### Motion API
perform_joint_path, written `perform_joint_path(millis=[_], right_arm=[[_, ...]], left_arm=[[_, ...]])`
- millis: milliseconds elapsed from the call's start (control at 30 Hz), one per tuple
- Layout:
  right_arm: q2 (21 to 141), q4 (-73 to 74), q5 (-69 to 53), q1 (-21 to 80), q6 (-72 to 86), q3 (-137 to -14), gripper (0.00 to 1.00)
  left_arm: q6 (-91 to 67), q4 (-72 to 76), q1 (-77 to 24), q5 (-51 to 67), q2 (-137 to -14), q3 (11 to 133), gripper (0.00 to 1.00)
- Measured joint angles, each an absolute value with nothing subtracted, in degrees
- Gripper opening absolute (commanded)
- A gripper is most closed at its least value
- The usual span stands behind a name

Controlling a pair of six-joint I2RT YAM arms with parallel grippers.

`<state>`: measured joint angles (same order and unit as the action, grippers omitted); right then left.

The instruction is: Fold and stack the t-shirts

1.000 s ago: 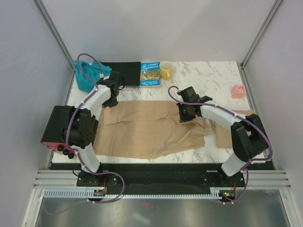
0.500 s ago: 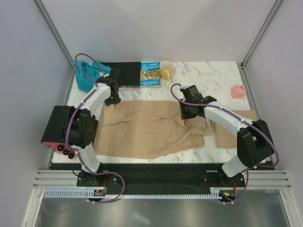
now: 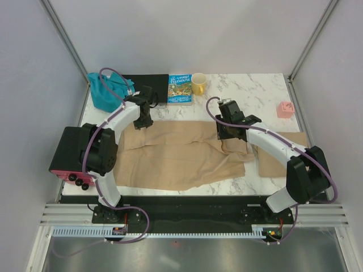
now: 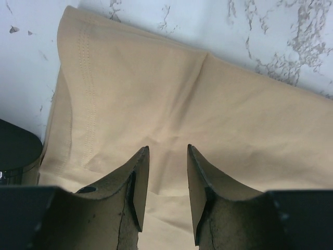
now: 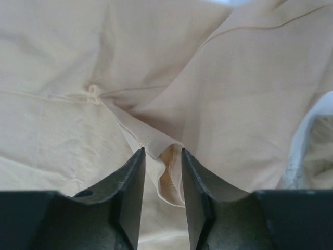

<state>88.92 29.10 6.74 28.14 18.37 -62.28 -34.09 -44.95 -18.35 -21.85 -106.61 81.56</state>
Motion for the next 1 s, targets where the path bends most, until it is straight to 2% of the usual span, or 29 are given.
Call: perform_joint_path(millis=[100,133,200,233,267,300,333,700,1000], right_arm=[[85.14,27.79,9.87,28.18,18.44,-62.43,0.45],[84.68,27.51,10.74,28.18,18.44,-62.81,0.45],[84.93,26.52,12.6,28.18,18.5,-64.45,0.41],[85.93,26.02,13.5,28.18,18.52,-65.56,0.33],[87.31,25.19,14.37,28.16,18.63,-66.7,0.28],[89.06,24.29,15.35,28.14,18.68,-67.75,0.06],[91.07,23.35,16.21,28.08,18.7,-68.6,0.0],[109.73,14.85,22.68,23.46,19.66,-71.42,0.0],[114.45,10.98,23.24,18.52,22.48,-73.49,0.0]], left_arm=[[-34.09,-43.62,-18.28,-21.47,-106.61,81.54,0.41],[-34.09,-43.29,-18.28,-21.19,-106.63,81.54,0.38],[-34.06,-42.98,-18.31,-20.51,-107.22,82.04,0.21],[-34.02,-42.72,-18.37,-20.25,-108.12,82.78,0.02],[-34.22,-42.39,-18.39,-20.12,-108.92,83.29,0.02],[-34.41,-41.89,-18.41,-19.79,-110.08,83.92,0.02],[-34.3,-41.41,-18.46,-19.46,-111.24,84.58,0.02],[-34.35,-37.54,-18.57,-17.52,-117.3,85.49,0.02],[-35.24,-35.68,-19.09,-18.04,-118.26,85.49,0.02]])
